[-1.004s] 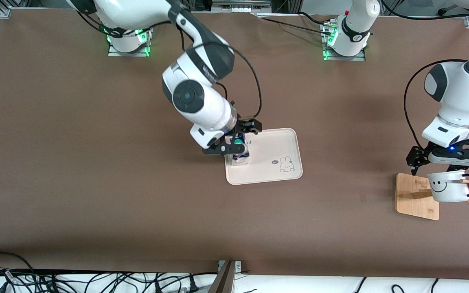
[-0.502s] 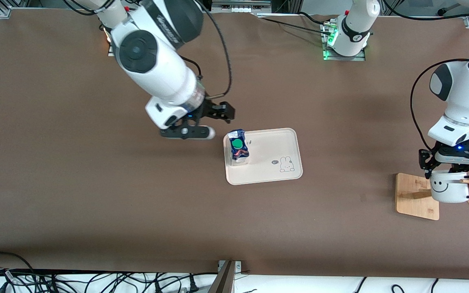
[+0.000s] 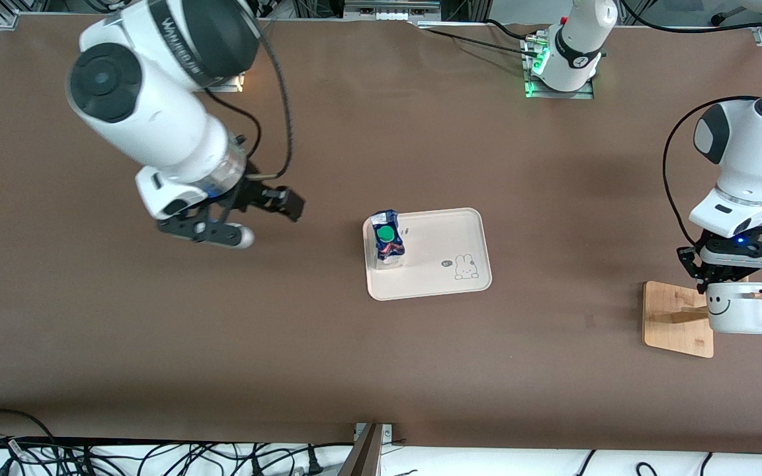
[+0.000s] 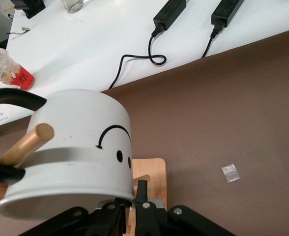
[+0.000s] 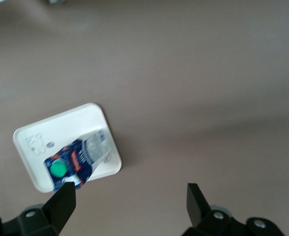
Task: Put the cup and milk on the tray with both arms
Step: 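Open the right gripper and withdraw it while the left gripper lifts the mug, then carry the white mug with the left gripper over the tray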
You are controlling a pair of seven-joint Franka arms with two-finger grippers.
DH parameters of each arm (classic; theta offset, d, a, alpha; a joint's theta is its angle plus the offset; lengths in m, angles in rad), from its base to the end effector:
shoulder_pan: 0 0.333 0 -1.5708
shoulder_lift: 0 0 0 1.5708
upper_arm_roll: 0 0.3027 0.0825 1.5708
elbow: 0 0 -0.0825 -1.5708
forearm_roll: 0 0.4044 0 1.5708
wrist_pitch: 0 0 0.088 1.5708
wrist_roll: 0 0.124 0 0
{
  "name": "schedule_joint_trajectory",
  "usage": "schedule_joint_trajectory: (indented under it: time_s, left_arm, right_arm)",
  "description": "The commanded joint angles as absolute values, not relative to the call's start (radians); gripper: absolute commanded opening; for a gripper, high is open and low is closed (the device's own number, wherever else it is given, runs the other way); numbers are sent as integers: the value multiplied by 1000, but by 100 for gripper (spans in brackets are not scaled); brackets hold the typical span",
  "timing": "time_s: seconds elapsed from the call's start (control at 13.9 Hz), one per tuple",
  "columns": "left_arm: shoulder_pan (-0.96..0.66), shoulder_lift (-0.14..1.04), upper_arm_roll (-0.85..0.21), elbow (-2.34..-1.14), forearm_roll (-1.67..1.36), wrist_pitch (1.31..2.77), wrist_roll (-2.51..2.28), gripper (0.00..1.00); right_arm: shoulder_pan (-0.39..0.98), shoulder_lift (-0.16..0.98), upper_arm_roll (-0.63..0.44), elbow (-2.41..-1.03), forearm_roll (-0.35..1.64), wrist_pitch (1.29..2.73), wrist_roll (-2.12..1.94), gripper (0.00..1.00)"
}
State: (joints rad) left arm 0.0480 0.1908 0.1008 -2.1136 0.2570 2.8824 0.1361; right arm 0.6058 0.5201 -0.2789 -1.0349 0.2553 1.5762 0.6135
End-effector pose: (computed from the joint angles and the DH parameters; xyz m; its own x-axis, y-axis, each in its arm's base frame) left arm 0.6295 0.0792 0.3483 0.8330 -0.2649 0.4858 -0.1414 -0.9507 -0.2759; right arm 0.6452 0.3075 0.5313 0.9700 -0.2405 -0.0369 -0.2432 -0.9628 -0.1179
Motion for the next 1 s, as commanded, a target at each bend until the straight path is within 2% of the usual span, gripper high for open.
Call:
schedule_joint_trajectory:
  time_s: [0.0,0.22,0.65,0.79,0.93]
  left_arm:
    - [29,192,103,-2091,267,2885,121,0]
    - [-12,187,94,-2091,267,2882,78,0]
    - [-52,146,8,-2086,278,2853,9,0]
    - [-67,143,-41,-2048,276,2754,5,0]
    - [-125,155,-66,-1981,268,2573,2,0]
  right_arm:
    - [615,503,-371,-1046,216,1571,549,100]
    - [603,506,-448,-1055,157,1557,436,100]
    - [563,500,-495,-1057,167,1464,358,100]
    - [537,479,-497,-1055,166,1425,287,100]
    - [528,463,-508,-1055,166,1419,276,100]
